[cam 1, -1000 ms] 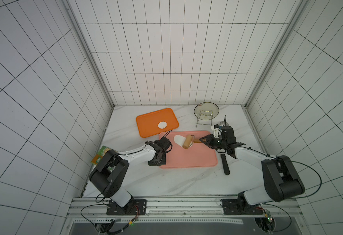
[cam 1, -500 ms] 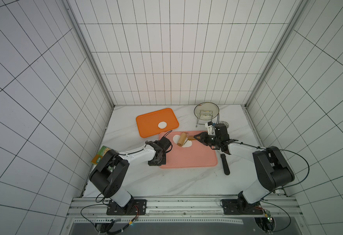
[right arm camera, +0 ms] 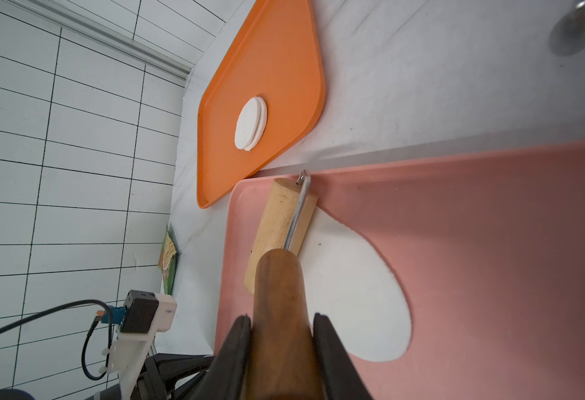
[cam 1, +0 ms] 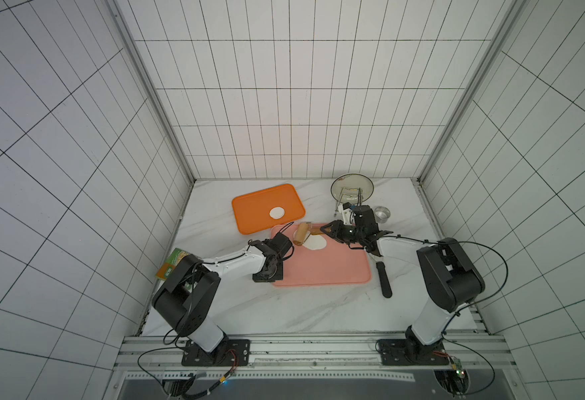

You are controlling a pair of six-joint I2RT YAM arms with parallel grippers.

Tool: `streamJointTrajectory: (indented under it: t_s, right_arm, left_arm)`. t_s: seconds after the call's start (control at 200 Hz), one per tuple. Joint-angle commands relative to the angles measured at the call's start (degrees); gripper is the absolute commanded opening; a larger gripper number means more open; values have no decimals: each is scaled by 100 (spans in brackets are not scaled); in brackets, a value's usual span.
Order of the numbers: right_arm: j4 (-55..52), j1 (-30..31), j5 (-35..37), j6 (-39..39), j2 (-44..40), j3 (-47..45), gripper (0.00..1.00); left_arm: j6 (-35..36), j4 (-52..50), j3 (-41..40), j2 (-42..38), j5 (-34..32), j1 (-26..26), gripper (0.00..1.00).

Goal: Roll out the dumpling wrappers from the dough
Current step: Flatten out the dough on the work surface.

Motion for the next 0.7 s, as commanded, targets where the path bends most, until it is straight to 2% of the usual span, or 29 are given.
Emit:
streamJointTrajectory:
  t_s: [0.0, 0.315, 0.695]
  right_arm:
    - [-2067, 57, 1433, -160, 752, -345, 0]
    - [-2014, 89, 1358, -124, 891, -237, 0]
    - [-2121, -753, 1349, -431, -311, -1544, 0]
  left_arm:
    - [-2, 450, -281, 441, 44, -30, 0]
    - [-43, 404, -291, 436, -65, -13, 0]
    - [-60, 352, -358, 355, -97, 360, 0]
